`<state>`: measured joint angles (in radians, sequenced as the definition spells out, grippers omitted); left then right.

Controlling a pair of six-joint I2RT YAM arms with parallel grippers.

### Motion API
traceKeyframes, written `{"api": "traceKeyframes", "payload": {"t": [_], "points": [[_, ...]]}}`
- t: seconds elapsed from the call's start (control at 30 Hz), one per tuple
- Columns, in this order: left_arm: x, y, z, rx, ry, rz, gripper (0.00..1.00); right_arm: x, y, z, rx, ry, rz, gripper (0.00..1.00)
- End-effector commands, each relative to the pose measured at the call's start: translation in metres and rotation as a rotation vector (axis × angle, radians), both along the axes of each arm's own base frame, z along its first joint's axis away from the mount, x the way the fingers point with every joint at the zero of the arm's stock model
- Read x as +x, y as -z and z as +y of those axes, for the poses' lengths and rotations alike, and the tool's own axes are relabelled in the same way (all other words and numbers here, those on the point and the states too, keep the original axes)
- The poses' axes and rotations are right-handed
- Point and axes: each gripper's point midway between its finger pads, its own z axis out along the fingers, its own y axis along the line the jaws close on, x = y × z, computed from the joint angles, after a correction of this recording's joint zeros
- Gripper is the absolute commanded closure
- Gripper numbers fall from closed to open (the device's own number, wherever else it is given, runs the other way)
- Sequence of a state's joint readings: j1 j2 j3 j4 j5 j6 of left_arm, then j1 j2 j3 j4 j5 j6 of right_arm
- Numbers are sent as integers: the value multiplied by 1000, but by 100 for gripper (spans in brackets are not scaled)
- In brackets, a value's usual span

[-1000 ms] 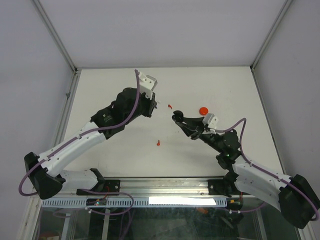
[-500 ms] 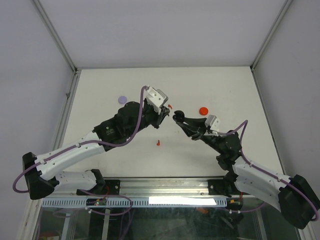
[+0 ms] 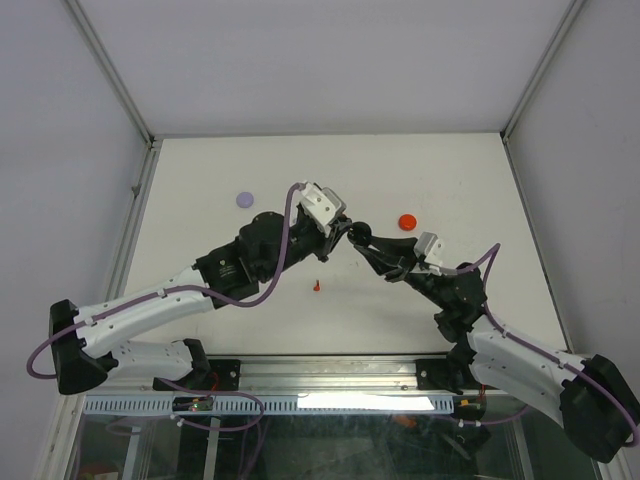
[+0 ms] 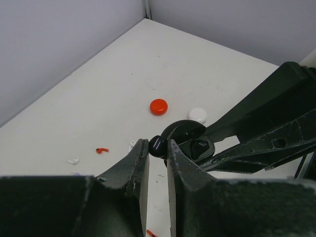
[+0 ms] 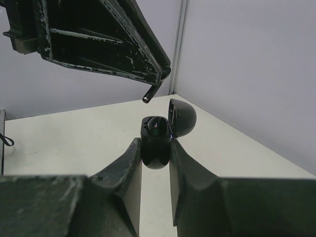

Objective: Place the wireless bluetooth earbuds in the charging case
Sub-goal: Place the earbud in the charging case.

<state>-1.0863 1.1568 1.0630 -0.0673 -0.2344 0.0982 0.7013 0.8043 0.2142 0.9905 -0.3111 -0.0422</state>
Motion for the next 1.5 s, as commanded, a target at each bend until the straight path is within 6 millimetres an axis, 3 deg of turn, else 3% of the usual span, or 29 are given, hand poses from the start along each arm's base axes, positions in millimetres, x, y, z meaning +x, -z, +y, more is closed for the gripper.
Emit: {"api": "traceKeyframes", "payload": {"t": [0.0,0.63,1.47], "points": [[-2,-15,-8,-47,14,-51,82,-6,-18,-3,53,-9,-44,100],[-4,1,-16,5,-29,-85,83,-10,-26,-5,74,-18,-54,100],[-35,10,-24,28,77,-124,77,-5,-31,-9,92,14,-36,100]]}}
